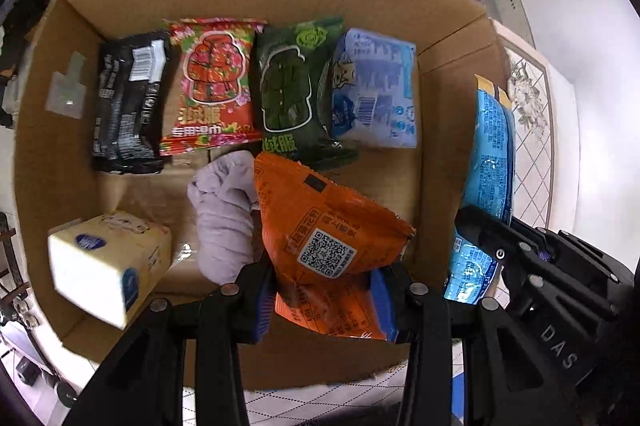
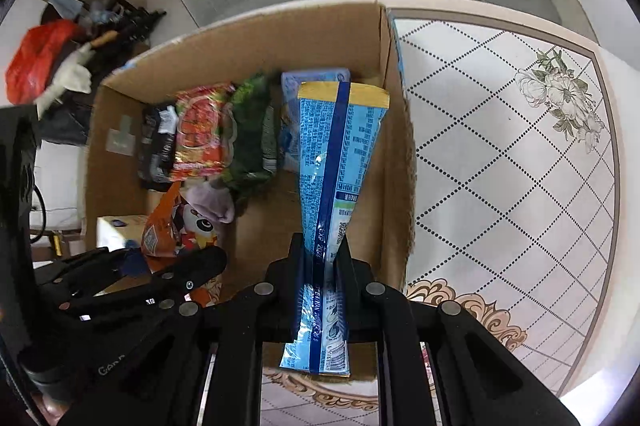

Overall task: Organize soft objects
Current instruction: 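Place the orange bag and stick pack into the box and release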

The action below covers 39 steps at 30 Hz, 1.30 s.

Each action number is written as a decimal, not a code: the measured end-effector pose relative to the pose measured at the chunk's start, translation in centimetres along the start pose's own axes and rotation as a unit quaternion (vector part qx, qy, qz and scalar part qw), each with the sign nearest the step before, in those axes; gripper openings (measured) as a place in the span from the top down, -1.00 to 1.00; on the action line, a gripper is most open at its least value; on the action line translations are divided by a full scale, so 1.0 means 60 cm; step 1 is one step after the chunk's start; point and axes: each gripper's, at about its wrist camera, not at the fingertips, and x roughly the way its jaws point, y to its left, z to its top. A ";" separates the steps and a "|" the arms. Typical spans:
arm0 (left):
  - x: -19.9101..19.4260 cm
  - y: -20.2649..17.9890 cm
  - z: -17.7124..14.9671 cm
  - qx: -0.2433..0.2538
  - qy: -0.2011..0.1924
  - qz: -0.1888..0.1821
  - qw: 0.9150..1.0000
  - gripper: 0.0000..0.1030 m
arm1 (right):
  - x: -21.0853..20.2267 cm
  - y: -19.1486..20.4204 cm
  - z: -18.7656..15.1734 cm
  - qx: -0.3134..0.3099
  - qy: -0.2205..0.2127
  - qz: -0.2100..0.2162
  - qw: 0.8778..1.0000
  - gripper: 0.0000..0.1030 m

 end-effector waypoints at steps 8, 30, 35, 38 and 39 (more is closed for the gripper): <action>0.018 0.010 0.015 -0.002 0.027 0.001 1.000 0.11 | 0.027 -0.001 0.000 -0.004 0.018 -0.022 1.000 0.44; -0.186 0.074 -0.067 -0.013 -0.158 0.096 0.983 -0.97 | -0.081 0.005 -0.070 -0.002 -0.048 -0.023 0.999 -0.86; -0.199 0.082 -0.079 -0.020 -0.183 0.108 0.977 -0.98 | -0.081 0.007 -0.083 0.004 -0.054 -0.029 0.998 -1.00; -0.200 0.086 -0.089 -0.025 -0.188 0.110 0.976 -0.98 | -0.084 0.009 -0.088 0.003 -0.063 -0.042 0.997 -1.00; -0.200 0.087 -0.091 -0.025 -0.189 0.110 0.975 -0.97 | -0.085 0.010 -0.090 0.002 -0.064 -0.043 0.997 -1.00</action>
